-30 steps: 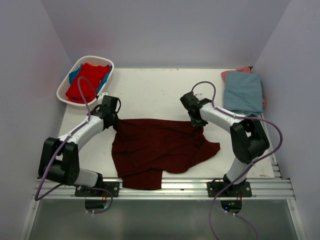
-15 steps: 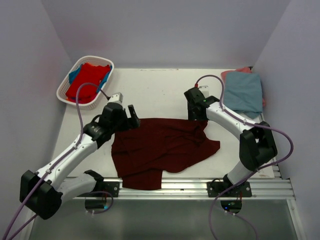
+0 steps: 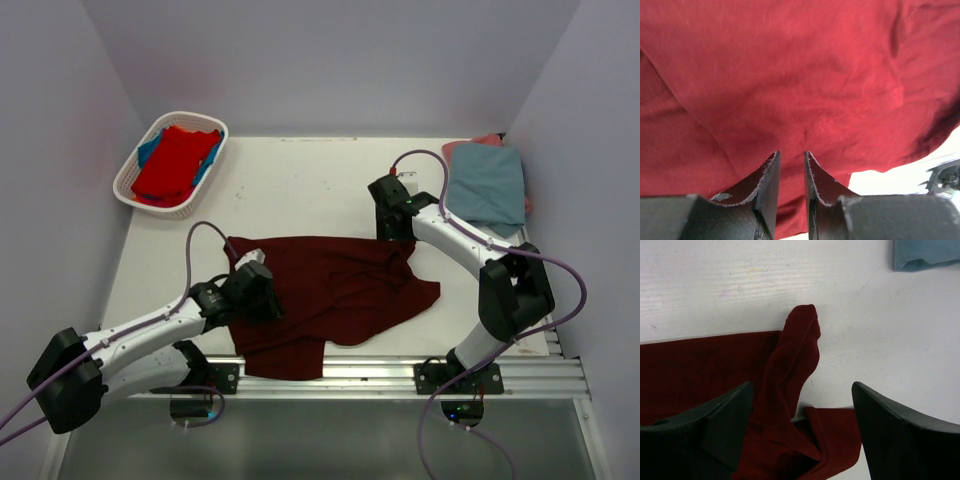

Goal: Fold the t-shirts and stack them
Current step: Flatten out the tshirt

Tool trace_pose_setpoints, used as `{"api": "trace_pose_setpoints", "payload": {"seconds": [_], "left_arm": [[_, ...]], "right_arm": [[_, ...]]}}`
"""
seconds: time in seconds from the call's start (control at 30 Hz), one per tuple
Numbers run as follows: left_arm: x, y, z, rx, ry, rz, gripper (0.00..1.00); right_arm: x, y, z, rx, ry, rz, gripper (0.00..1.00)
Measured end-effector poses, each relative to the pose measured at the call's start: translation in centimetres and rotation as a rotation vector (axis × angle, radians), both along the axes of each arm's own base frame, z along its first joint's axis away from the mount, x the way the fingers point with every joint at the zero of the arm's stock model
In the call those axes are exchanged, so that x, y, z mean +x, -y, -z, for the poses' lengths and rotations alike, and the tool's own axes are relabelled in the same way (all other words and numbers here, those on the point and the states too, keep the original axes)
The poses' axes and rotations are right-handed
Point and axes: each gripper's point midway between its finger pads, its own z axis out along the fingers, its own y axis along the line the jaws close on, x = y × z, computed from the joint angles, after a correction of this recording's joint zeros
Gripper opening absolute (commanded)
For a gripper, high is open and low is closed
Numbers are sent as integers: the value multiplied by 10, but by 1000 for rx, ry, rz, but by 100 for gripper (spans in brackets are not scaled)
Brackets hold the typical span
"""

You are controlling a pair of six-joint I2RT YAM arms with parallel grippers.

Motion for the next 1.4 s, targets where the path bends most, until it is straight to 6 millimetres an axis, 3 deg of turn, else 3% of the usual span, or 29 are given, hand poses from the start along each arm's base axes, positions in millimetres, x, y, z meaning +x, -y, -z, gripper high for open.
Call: {"api": "trace_pose_setpoints", "payload": {"seconds": [0.2, 0.5, 0.77, 1.4], "left_arm": [[-14, -7, 14, 67, -72, -68, 29], [-19, -24, 12, 102, -76, -216, 31], [-31, -32, 34, 191, -154, -258, 33], [-20, -24, 32, 142, -73, -242, 26]], "right_arm": [[0, 0, 0, 0, 0, 1, 84], [0, 0, 0, 1, -1, 1, 83], [-1, 0, 1, 1, -3, 0, 84], [-5, 2, 7, -4, -19, -1, 80]]}}
